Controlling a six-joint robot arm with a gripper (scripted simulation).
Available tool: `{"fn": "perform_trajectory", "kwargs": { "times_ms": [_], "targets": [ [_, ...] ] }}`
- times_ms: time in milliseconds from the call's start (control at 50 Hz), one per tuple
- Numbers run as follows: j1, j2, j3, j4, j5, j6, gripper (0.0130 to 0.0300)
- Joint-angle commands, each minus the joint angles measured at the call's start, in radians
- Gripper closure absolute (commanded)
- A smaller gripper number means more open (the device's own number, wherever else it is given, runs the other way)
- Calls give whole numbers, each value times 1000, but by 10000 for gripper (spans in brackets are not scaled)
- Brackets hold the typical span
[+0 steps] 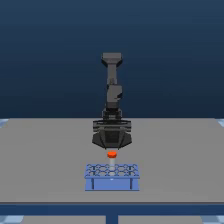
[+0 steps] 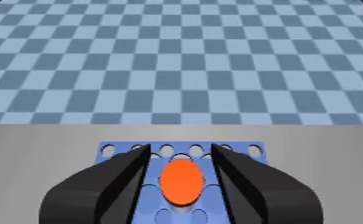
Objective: Pick up the centrifuge tube on the rack
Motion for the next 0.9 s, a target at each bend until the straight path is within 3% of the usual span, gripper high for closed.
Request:
{"fn": "perform_trajectory", "kwargs": {
  "times_ms": [20,400,600,660,700,760,900],
  "targets": [
    [0,0,6,7,-8,-5,130],
    [-1,14,20,10,-38,-8,130],
    [-1,40,38,10,-81,-8,130],
    [-1,60,50,9,-113,-7,130],
    [-1,60,50,9,-113,-7,130],
    [-1,78,60,9,-141,-7,130],
    [-1,92,66,9,-161,-7,130]
  ]
}}
